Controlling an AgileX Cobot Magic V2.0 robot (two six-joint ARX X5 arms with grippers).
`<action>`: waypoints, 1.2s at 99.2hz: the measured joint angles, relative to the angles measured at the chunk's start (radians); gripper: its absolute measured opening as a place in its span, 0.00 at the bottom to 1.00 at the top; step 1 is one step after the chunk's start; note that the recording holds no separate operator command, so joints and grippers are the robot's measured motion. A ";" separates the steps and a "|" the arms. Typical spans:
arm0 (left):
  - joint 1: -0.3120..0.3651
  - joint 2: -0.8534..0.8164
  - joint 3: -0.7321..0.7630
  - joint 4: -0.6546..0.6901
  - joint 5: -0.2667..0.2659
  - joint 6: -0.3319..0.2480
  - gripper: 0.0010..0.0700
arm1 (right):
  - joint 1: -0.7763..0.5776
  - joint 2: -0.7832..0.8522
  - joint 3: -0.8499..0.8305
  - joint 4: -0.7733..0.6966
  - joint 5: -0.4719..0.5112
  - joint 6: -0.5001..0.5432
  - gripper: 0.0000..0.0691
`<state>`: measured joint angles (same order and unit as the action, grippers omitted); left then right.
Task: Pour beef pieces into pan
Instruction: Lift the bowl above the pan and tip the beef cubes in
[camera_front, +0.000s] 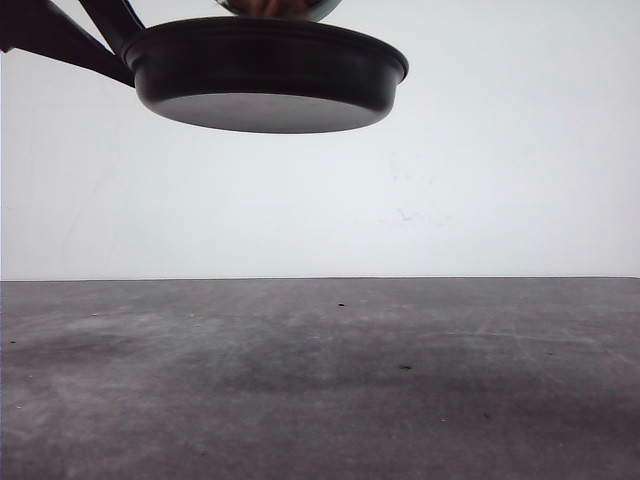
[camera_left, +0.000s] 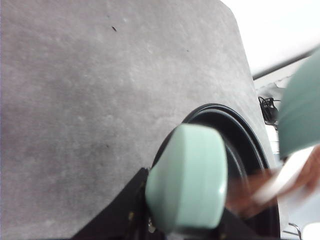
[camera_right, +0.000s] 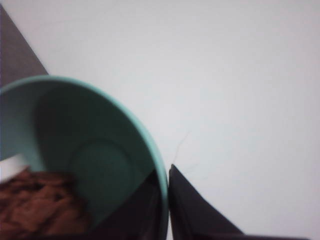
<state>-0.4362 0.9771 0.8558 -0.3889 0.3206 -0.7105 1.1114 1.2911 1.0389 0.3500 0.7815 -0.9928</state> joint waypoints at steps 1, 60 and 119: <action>0.000 0.000 0.000 0.000 0.000 0.000 0.07 | 0.000 0.000 0.000 0.000 -0.001 -0.010 0.02; 0.031 0.000 0.007 0.006 0.000 0.000 0.07 | 0.000 0.000 0.000 0.148 -0.109 -0.240 0.02; 0.037 0.000 0.007 0.036 0.001 -0.019 0.07 | -0.021 -0.006 0.006 0.307 -0.150 -0.275 0.02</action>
<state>-0.3996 0.9771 0.8627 -0.3531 0.3214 -0.7300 1.0904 1.2846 1.0454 0.6571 0.6319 -1.2678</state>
